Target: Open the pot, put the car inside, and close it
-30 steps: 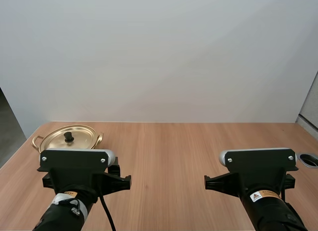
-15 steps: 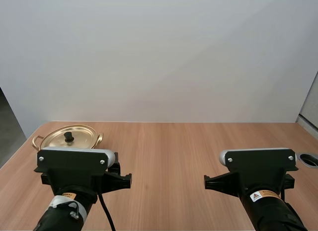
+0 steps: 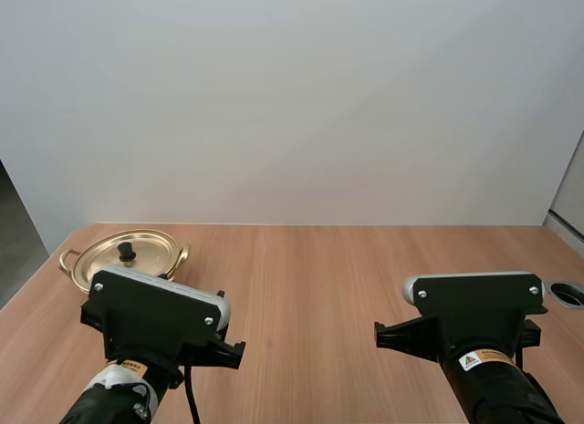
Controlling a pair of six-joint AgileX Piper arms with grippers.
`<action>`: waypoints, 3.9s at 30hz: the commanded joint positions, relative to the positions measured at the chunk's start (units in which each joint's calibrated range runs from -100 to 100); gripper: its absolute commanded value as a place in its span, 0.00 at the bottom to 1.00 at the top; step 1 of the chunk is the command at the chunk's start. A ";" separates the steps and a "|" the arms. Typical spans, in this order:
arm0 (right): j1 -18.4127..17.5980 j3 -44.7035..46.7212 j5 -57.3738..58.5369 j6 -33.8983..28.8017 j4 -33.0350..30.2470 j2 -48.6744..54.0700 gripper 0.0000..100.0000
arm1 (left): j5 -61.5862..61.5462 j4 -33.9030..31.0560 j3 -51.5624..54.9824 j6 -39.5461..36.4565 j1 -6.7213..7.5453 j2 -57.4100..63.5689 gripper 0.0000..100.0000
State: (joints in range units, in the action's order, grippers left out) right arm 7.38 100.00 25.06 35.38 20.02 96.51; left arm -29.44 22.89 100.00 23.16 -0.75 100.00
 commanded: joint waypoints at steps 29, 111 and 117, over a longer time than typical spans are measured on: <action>0.03 0.00 0.07 0.05 -0.09 0.02 0.00 | -0.59 -19.24 0.00 -34.39 -1.17 0.00 1.00; -6.87 0.00 -2.59 -12.38 -7.39 3.49 0.00 | -1.90 -17.10 0.00 -34.37 -1.17 0.00 0.00; -6.87 0.00 5.41 -22.79 -14.30 3.49 0.00 | -1.90 -17.10 0.00 -34.37 -1.17 0.00 0.00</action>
State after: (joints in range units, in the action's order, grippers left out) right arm 0.49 100.00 26.43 17.46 7.75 100.00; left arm -31.45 5.72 100.00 -11.25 -1.91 100.00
